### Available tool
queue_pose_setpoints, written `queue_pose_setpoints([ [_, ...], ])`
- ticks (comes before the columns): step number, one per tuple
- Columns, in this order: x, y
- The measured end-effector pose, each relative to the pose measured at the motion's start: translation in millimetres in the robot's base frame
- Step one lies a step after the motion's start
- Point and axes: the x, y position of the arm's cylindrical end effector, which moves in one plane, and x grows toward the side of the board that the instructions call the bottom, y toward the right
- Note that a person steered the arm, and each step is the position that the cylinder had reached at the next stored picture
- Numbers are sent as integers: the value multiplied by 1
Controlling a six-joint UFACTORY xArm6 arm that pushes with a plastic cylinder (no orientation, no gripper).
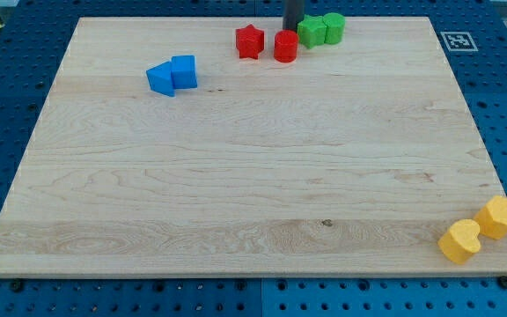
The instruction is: Push the green blocks to the right side of the board
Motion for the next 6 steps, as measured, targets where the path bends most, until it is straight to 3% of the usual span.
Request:
queue_pose_setpoints([
  [4,0,91],
  [6,-15,49],
])
